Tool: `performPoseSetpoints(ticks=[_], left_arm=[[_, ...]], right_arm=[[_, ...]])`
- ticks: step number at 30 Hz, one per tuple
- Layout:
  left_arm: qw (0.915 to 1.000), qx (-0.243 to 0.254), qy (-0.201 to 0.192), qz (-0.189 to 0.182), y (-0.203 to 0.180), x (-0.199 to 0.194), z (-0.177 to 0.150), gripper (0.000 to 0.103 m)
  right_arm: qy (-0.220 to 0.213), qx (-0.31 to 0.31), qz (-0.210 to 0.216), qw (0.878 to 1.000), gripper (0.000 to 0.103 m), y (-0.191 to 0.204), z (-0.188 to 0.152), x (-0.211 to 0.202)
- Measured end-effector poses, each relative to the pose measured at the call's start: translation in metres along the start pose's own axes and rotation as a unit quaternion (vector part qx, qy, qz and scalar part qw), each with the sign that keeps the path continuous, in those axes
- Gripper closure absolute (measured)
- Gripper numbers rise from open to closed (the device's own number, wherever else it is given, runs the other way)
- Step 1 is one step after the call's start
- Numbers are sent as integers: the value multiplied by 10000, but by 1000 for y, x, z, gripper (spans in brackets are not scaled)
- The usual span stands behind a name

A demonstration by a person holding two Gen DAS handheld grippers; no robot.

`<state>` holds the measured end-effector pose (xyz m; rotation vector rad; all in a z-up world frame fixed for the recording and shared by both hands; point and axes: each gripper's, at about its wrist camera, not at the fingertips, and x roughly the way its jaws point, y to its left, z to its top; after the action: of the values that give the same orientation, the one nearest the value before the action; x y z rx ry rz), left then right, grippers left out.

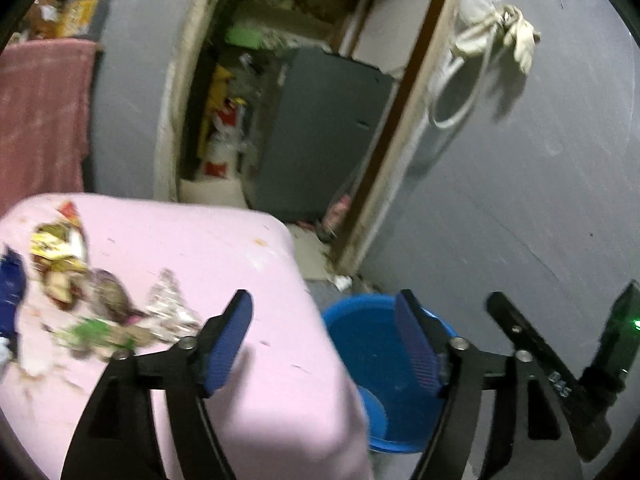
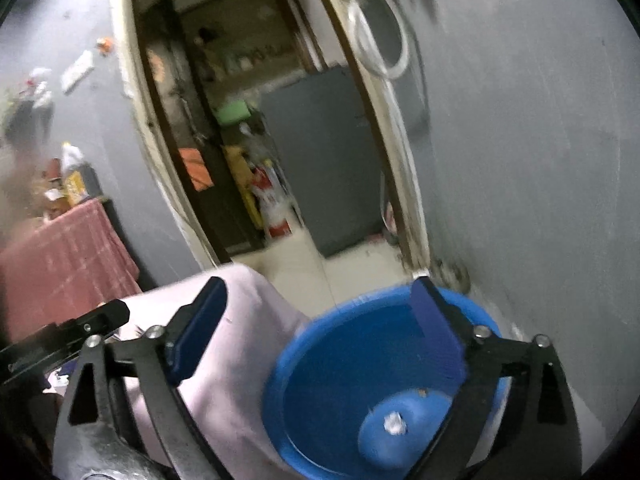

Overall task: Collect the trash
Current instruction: 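Return both tools over the table toward the remaining trash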

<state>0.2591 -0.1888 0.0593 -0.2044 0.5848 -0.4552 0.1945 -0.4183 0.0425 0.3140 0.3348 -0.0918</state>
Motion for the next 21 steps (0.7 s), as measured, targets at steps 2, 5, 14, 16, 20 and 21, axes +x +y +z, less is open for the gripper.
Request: performPoseSetpoints(ticks=[2,5,14,16,20,21], left_arm=[[9997,-16,-216,121,9,-14,3,21],[9971,-42,-612,442,25,-36,3,11],[9806,35,-1518,1244,63,-99,-8,6],[9776,119,-1610,1353,71,-109,-11,6],[9718,307,-1687,1619,92,-129,-10,6],[9709,325,-1680,1673,98,-132,-11,6]], right_arm=[[-295,-114,124,9994,1,11,2,-9],[-771,-275,353,9960,0,30,3,-24],[-1549,-659,1158,9789,0,86,-1,-47],[-1604,-840,1245,9756,0,102,-5,-50],[-1438,-1295,1281,9727,0,134,-14,-42],[-1366,-1432,1280,9718,0,144,-17,-38]])
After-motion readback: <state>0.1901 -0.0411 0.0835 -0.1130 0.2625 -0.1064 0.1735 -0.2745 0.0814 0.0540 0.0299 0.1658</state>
